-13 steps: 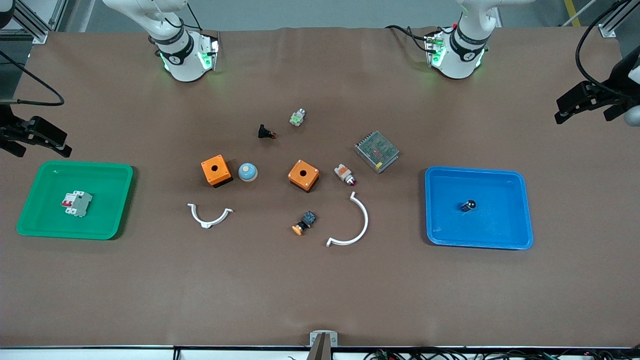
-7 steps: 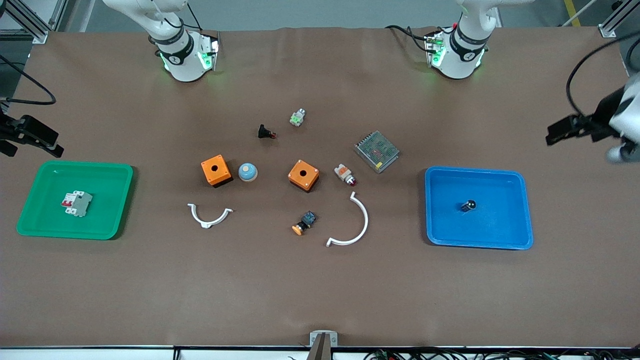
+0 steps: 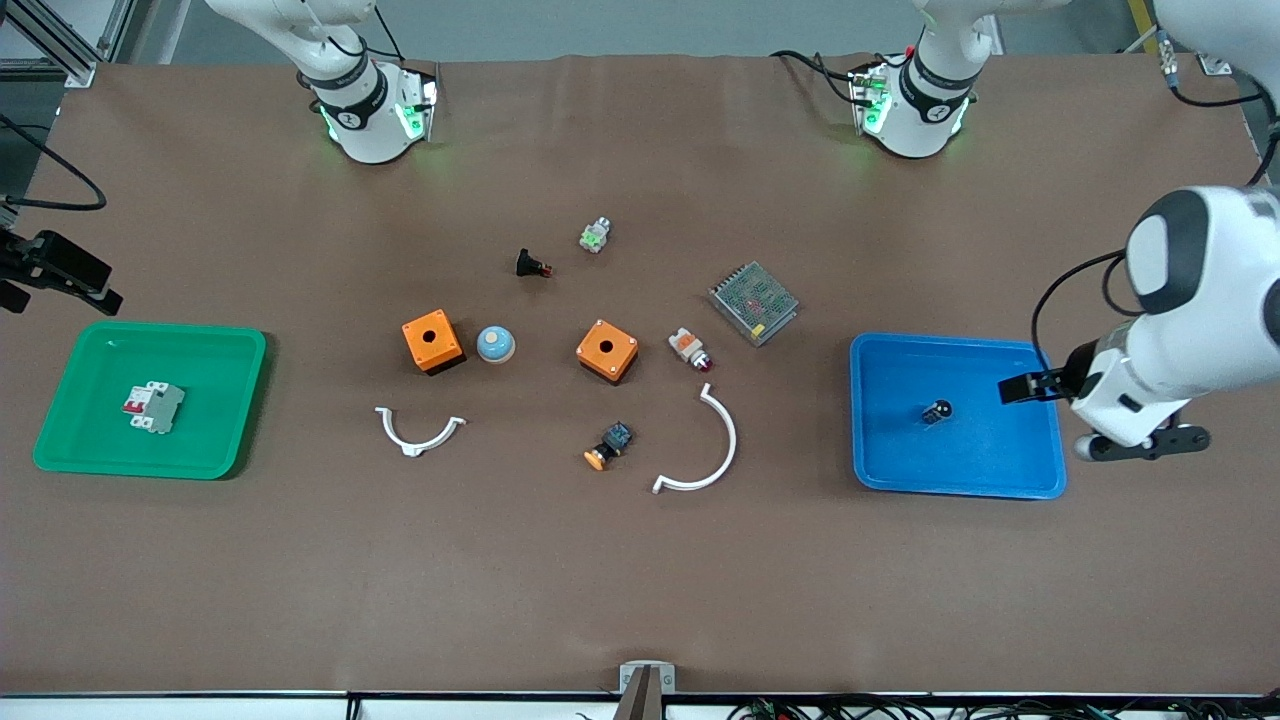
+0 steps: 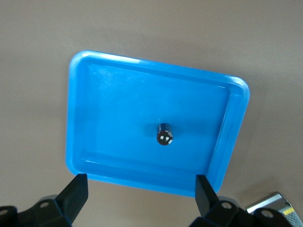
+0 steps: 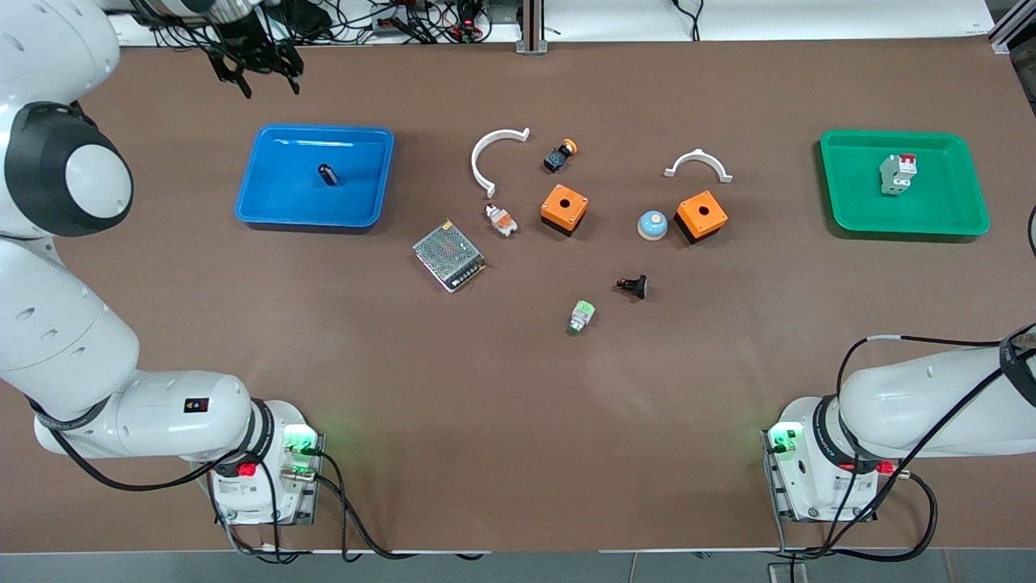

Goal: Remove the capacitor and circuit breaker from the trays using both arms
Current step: 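Move the left gripper over the blue tray while the right gripper reaches the green tray, then lower the left gripper to the capacitor while the right gripper lowers to the breaker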

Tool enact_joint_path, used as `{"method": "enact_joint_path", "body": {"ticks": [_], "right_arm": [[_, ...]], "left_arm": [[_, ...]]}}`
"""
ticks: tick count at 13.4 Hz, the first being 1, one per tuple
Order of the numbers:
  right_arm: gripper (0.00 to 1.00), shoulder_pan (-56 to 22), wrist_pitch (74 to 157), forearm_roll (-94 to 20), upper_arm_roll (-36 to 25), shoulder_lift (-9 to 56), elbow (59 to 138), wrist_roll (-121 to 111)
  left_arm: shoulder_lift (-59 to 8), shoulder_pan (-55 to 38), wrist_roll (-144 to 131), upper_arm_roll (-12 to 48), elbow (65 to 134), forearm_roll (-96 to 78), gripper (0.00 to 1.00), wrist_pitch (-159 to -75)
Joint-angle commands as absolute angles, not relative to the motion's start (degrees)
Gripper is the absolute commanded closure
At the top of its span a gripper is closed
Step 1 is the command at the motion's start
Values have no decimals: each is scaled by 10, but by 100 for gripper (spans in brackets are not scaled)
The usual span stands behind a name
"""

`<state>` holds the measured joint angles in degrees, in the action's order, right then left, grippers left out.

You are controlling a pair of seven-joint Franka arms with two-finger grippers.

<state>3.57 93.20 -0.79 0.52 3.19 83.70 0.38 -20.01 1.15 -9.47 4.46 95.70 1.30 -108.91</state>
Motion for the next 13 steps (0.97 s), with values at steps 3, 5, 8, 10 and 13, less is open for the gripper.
{"method": "enact_joint_path", "body": {"ticks": [3,5,8,10,13], "right_arm": [[0,71,923,-14,11,35,836,-88],[0,73,924,5,11,51,837,-98],[0,95,949,77,10,125,837,-126],[0,133,1004,85,10,175,837,-166],[0,198,1080,81,10,245,837,-271]], "left_arm": [[-198,4,-119,45,1050,12,0,-1189],[-205,4,-119,45,1093,12,1,-1256],[-227,8,-120,45,1117,12,16,-1306],[-239,9,-120,45,1135,12,19,-1343],[-254,9,-121,45,1143,12,25,-1359]]}}
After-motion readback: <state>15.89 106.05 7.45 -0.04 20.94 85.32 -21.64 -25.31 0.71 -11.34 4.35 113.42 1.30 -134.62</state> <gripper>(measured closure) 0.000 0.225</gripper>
